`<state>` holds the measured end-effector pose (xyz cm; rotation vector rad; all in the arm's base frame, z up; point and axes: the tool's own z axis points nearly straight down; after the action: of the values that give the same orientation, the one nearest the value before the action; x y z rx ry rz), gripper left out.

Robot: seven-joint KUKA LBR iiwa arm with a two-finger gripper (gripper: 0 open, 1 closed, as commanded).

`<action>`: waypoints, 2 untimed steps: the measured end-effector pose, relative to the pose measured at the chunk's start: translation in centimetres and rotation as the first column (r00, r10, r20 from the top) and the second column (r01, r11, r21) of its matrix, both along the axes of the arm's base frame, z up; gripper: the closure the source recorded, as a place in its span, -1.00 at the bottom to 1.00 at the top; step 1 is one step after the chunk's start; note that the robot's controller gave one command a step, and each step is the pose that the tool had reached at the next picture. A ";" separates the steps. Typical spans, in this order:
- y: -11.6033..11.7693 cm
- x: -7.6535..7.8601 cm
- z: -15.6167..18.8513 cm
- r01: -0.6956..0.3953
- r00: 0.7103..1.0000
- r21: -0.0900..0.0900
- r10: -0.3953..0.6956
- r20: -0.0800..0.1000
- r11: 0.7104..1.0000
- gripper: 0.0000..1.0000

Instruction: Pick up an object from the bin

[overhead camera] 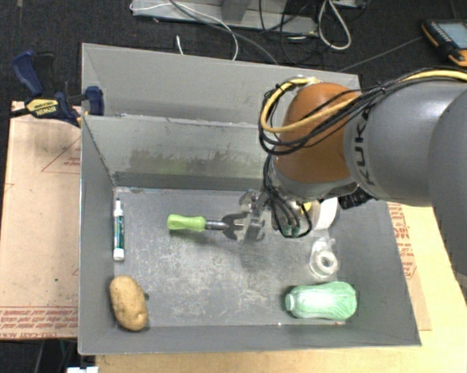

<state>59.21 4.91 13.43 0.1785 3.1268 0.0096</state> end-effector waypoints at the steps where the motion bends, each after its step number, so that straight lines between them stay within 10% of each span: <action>1: 0.0 0.1 4.7 0.000 1.000 0.000 0.000 0.002 1.000 1.00; 2: 0.0 0.2 6.7 -0.001 1.000 0.001 0.001 0.010 1.000 1.00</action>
Offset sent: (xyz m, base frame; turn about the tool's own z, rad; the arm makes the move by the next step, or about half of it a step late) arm 0.0004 -0.0001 0.0591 0.0001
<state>59.46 4.93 20.09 0.1768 3.1165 0.0123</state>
